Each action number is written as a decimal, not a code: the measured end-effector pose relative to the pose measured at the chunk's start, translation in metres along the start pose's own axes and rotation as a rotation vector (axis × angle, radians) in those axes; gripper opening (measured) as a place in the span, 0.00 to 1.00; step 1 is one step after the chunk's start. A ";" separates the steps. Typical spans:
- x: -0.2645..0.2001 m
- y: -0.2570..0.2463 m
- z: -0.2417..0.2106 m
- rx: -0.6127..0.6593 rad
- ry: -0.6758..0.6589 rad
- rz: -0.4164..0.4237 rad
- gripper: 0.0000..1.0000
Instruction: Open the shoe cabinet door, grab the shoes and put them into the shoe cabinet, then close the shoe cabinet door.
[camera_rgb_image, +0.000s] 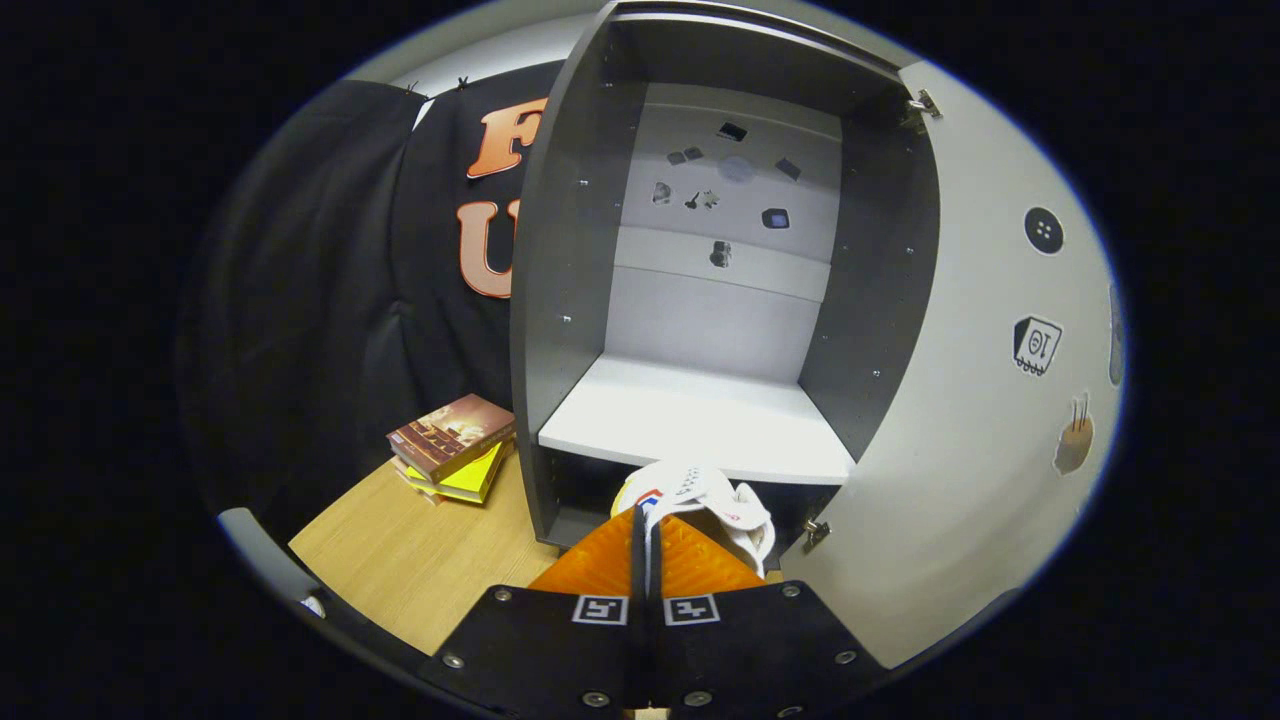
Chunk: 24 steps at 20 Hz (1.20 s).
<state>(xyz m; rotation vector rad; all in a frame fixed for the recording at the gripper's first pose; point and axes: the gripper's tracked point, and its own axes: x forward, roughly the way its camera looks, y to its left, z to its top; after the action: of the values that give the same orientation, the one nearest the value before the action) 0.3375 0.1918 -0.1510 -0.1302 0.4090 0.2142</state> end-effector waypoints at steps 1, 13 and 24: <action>0.001 -0.001 0.001 -0.015 0.003 0.000 0.00; 0.033 -0.014 0.055 -0.103 -0.071 -0.045 0.00; 0.144 -0.036 0.082 -0.117 -0.089 -0.068 0.00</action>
<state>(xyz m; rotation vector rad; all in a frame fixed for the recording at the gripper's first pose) 0.5059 0.1961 -0.1323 -0.2480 0.3029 0.1759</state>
